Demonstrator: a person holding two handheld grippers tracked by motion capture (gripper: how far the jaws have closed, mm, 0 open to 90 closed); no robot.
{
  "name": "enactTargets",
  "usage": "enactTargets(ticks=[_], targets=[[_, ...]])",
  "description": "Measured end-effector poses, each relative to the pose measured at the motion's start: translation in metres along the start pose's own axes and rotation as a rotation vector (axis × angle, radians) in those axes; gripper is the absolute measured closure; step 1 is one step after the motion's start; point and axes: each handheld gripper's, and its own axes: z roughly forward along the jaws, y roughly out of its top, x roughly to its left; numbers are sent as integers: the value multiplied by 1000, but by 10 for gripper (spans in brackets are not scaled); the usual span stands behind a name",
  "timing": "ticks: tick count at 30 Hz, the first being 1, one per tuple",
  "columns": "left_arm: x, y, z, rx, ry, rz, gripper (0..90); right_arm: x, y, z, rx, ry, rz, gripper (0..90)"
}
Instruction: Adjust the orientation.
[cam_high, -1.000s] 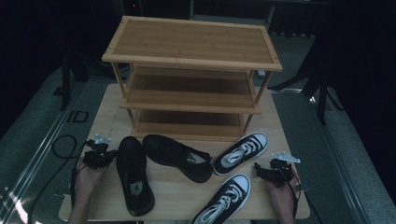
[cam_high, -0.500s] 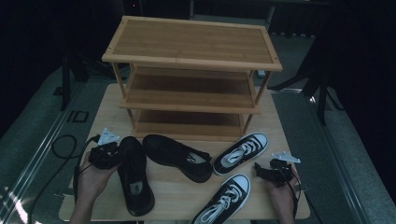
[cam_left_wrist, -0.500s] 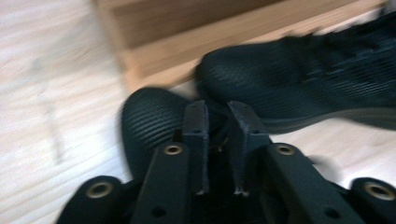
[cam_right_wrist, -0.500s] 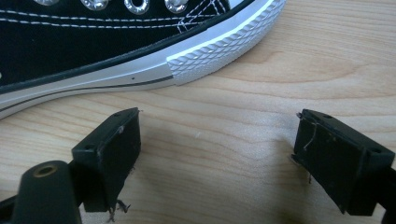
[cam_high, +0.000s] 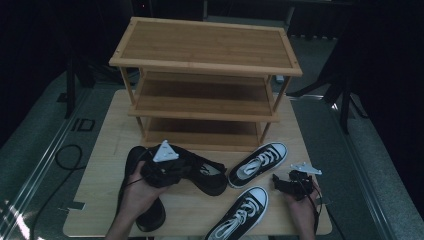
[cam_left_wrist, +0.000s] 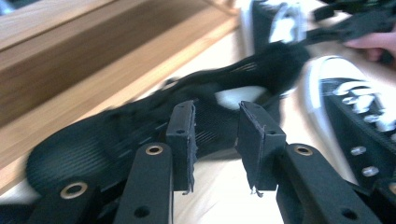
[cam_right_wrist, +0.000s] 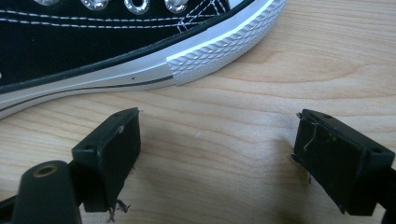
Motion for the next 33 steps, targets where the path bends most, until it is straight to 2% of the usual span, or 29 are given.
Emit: enactTargets(ticks=[3,7,16,20,22,25,27,30,33], targets=[[-15,9,15,9,-47,28,673,0,0,0,0,0,0,145],[-29,18,34,31,-78,70,682,0,0,0,0,1,-1,145],[-36,21,57,47,-127,97,706,0,0,0,-1,2,-2,145],[-38,22,66,58,-125,104,727,0,0,0,0,2,-3,145],[-39,22,69,64,-117,106,760,0,0,0,0,2,-3,145],[-40,22,68,76,-113,123,870,0,0,0,-1,2,-3,145],[-40,21,65,76,-113,133,879,0,0,0,0,2,-3,145],[-43,18,60,92,-133,148,882,0,0,0,0,2,-3,145],[-48,14,53,93,-177,163,882,0,0,0,0,2,-3,145]])
